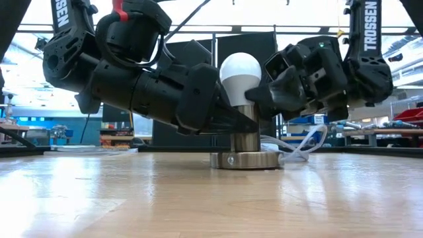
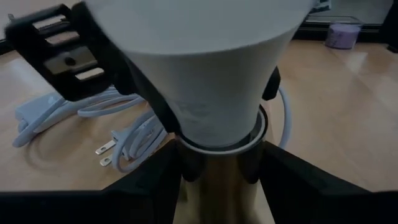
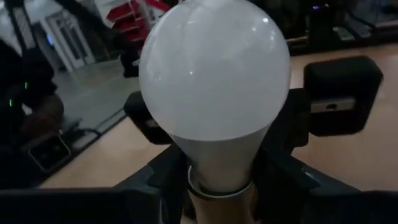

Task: Screw lightbulb
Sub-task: Remove the lightbulb from the lamp

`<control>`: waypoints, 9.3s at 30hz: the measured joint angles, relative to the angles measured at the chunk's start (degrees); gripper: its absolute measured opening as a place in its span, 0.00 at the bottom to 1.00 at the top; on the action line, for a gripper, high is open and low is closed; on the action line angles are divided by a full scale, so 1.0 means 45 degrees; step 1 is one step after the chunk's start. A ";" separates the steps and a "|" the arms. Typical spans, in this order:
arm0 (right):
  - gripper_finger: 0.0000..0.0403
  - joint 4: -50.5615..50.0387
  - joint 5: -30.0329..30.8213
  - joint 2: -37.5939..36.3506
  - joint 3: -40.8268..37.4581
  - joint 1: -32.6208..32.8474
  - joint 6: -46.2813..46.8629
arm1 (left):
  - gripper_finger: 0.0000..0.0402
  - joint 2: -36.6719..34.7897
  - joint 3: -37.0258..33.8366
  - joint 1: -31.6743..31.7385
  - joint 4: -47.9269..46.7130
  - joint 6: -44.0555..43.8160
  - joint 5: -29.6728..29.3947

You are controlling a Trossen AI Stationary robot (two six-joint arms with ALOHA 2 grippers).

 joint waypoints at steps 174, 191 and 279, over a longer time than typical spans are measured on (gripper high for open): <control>0.39 -0.7370 1.5704 -0.1717 0.2703 0.5324 0.1647 | 0.49 -0.0004 -0.0058 -0.0092 -0.0713 -0.0724 -0.2286; 0.39 -1.1236 2.0978 0.0248 0.5827 0.6719 0.6918 | 0.49 0.0005 -0.0044 -0.0097 -0.0775 -0.0920 -0.2467; 0.73 0.0307 -0.0032 0.0651 0.0840 0.0906 -0.2579 | 0.49 0.0019 -0.0024 0.0529 0.0135 0.0831 0.4430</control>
